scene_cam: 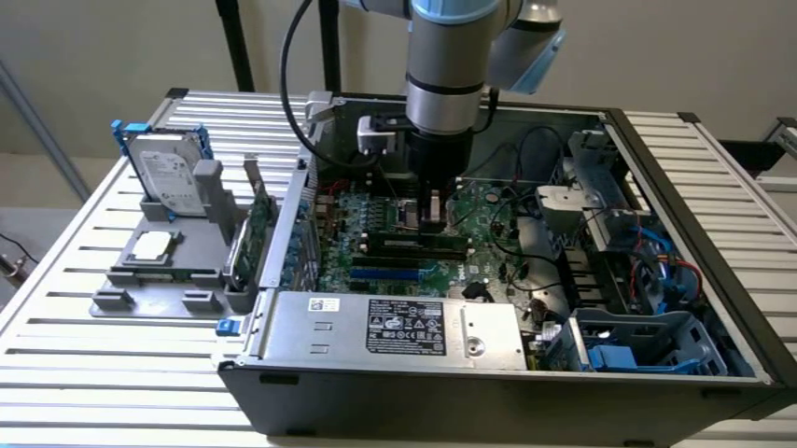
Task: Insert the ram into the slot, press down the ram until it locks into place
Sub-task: 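Insert the ram into the slot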
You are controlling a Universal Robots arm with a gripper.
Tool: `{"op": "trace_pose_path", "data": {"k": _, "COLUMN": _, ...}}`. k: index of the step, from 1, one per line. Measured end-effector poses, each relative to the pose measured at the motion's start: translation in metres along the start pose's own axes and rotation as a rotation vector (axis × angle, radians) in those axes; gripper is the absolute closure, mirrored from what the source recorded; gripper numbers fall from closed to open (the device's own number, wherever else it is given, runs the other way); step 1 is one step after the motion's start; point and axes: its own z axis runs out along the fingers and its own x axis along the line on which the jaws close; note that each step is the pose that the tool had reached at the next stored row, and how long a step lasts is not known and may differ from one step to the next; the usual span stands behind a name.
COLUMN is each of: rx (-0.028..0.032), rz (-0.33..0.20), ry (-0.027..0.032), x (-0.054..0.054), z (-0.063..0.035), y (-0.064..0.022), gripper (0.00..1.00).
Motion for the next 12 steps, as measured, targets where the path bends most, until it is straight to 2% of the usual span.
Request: {"op": "trace_pose_path", "data": {"k": 12, "rx": 0.0006, "rz": 0.001, "ry": 0.0006, "x": -0.0011, "z": 0.0027, "y": 0.0003, "gripper": 0.87}}
